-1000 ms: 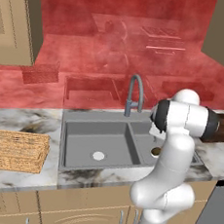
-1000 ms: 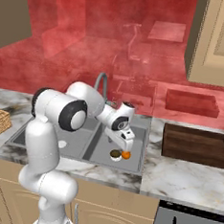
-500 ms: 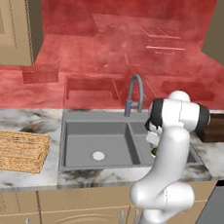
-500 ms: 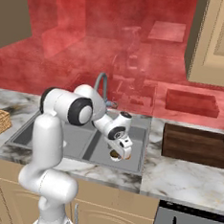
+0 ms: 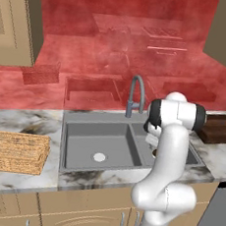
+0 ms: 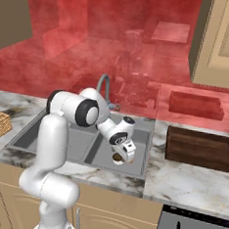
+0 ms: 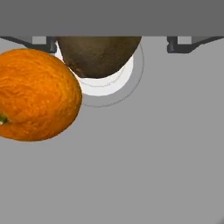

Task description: Pick up all produce items and place them in the sink. Turn on the sink faucet to wash them. Then turn the sink off and put them in the tray.

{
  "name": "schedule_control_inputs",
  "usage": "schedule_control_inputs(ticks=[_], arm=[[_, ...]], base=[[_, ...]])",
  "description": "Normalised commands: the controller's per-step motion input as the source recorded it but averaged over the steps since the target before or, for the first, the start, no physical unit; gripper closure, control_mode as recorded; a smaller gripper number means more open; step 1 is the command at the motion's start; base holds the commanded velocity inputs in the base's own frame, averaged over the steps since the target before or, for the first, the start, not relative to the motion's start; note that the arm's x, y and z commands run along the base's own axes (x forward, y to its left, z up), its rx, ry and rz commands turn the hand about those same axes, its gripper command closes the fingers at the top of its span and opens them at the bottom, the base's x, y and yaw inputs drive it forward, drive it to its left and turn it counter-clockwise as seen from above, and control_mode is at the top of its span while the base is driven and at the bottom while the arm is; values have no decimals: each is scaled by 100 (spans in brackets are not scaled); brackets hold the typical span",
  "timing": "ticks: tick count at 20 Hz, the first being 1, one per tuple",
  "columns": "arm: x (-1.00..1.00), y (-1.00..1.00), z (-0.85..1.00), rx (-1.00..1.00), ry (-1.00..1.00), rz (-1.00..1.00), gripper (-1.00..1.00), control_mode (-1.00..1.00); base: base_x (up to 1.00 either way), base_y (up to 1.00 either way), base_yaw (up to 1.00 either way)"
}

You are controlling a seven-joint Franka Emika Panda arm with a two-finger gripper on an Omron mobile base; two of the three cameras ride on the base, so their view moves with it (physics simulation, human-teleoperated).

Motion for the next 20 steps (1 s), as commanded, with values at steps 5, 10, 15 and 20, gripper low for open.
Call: schedule_control_inputs(ticks=[5,10,15,20], arm=[[-25,0,-3,0,-1,-3,-100,-100],[-7,0,-1,0,0,-6,100,-100],[-5,-1,46,0,-4,-6,100,-100],[-17,-26,100,0,-16,-1,100,-100]], base=[[0,0,0],[0,0,0],[0,0,0],[0,0,0]])
